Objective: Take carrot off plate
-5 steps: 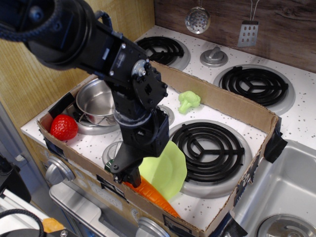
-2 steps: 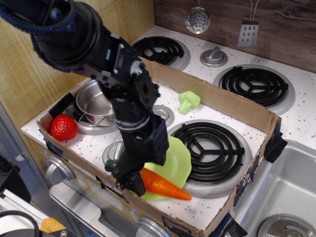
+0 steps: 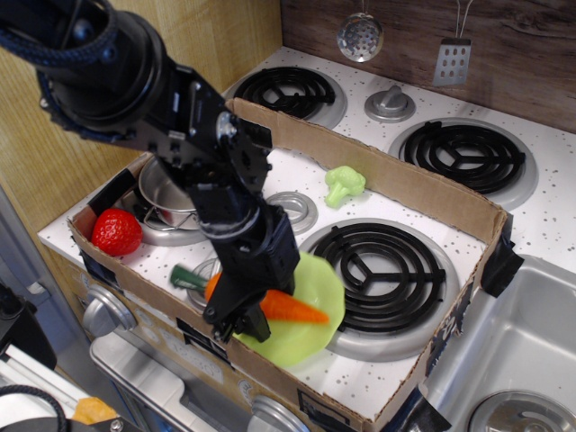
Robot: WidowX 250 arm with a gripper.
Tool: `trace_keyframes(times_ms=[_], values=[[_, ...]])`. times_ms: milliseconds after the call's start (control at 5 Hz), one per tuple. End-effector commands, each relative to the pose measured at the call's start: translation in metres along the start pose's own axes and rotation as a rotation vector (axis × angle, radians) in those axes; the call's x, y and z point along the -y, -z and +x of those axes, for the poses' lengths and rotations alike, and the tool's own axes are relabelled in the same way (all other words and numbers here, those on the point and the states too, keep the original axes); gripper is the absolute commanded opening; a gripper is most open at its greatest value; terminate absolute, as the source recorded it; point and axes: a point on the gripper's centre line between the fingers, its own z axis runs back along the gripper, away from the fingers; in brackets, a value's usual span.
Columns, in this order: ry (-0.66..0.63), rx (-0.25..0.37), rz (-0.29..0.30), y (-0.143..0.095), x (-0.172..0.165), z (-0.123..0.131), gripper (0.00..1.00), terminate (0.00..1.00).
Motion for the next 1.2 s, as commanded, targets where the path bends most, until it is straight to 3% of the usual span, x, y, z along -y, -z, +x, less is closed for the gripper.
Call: trace_keyframes(times_ms=[0,600,800,1000], values=[[-0.012,-0.01,0.024,-0.005,0.004,0.0,0.0,0.0],[0.037,-0.139,-0.005,-0.057,-0.025,0.019,0.0,0.0],[0.017,-0.16,-0.005,-0.071,-0.039,0.033,0.0,0.0],[-0.023,-0.161,0.01,-0.07,-0.059,0.049,0.0,0.0]])
